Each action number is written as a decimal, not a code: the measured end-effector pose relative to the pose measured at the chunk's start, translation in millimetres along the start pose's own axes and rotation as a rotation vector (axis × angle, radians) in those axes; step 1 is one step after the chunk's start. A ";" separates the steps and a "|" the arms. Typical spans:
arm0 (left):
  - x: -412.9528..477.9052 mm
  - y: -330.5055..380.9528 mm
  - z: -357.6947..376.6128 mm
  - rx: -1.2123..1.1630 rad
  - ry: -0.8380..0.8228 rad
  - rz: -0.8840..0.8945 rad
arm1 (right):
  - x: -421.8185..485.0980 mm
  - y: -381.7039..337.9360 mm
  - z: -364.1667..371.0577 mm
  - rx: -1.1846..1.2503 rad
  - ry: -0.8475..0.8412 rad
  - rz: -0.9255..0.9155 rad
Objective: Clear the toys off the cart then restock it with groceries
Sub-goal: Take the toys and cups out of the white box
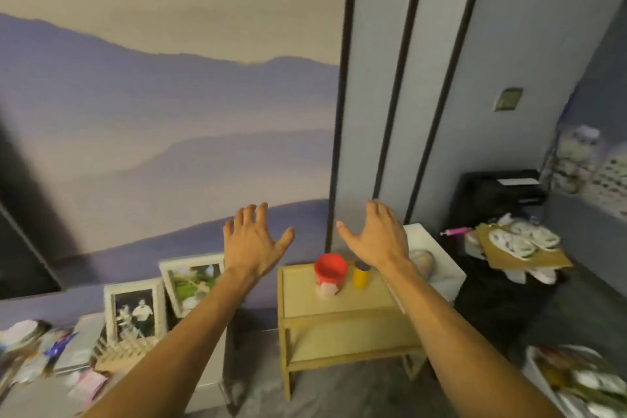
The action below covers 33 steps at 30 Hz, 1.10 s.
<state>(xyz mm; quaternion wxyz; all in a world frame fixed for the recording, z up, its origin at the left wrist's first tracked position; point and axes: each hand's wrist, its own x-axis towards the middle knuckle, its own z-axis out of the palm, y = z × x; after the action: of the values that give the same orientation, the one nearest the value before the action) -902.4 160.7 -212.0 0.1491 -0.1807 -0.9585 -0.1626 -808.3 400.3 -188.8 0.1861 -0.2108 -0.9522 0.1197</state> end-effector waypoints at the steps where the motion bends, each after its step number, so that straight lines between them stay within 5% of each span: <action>1: 2.3 23.7 9.6 0.000 -0.010 0.021 | -0.3 23.4 -6.9 -0.012 -0.005 0.023; 14: 79.8 249.8 179.9 -0.082 -0.259 0.238 | 48.8 276.4 1.7 -0.053 -0.071 0.332; 22: 106.7 272.6 230.7 -0.086 -0.340 0.243 | 71.7 309.7 37.0 -0.040 -0.142 0.380; 33: 145.4 307.3 374.6 -0.069 -0.651 0.274 | 155.4 373.3 130.0 -0.125 -0.409 0.383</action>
<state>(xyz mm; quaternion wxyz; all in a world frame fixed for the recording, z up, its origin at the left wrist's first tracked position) -995.5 612.0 -420.7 -0.1500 -0.3548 -0.9166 -0.1072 -858.5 779.5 -373.2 -0.0491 -0.3692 -0.9184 0.1335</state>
